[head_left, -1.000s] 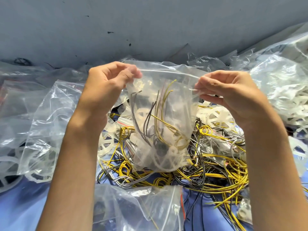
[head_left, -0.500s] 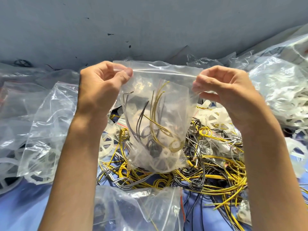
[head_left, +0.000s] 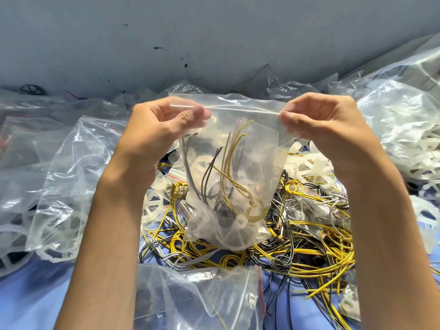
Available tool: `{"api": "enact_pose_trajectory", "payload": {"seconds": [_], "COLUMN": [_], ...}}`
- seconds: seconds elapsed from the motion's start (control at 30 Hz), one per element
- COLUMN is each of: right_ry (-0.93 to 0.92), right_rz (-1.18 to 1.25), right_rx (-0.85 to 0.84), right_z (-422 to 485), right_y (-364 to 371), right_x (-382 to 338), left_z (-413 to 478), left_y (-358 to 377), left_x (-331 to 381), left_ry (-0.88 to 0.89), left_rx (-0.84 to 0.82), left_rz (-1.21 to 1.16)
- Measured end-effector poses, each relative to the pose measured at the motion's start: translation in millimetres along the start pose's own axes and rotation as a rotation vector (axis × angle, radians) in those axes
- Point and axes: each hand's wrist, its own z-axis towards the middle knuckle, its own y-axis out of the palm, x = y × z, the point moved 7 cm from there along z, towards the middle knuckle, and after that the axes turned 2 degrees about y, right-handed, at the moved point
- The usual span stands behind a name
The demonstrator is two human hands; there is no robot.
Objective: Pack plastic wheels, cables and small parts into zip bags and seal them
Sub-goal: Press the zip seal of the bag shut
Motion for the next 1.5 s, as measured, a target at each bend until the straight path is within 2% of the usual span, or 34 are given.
{"api": "enact_pose_trajectory", "payload": {"seconds": [0.13, 0.37, 0.5, 0.83, 0.97, 1.1, 1.33, 1.5], "right_ry": [0.008, -0.079, -0.072, -0.188, -0.251, -0.318, -0.215, -0.332], "right_rz": [-0.006, -0.063, -0.098, -0.153, -0.279, -0.342, -0.367, -0.442], "right_rx": [-0.034, 0.015, -0.083, -0.062, -0.066, 0.002, -0.066, -0.056], "right_z": [-1.1, 0.8, -0.5, -0.9, -5.1, -5.6, -1.7, -5.6], "right_y": [5.3, 2.8, 6.2, 14.1, 12.4, 10.0, 15.9, 26.7], "right_x": [0.7, -3.5, -3.2, -13.9, -21.9, -28.3, -16.4, -27.3], "left_z": [-0.3, -0.7, -0.3, -3.1, -3.8, -3.5, -4.5, -5.0], "left_y": [0.2, -0.6, 2.0, 13.1, 13.6, 11.1, 14.9, 16.5], "left_x": [1.0, 4.6, 6.2, 5.3, 8.1, 10.9, 8.4, 8.9], "left_ry": [0.011, 0.055, 0.082, 0.048, 0.075, 0.11, 0.095, 0.092], "left_rx": [-0.005, 0.045, 0.071, -0.03, -0.016, 0.021, -0.031, -0.047], "left_rz": [-0.006, 0.011, 0.022, 0.04, 0.066, 0.089, 0.059, 0.051]}}
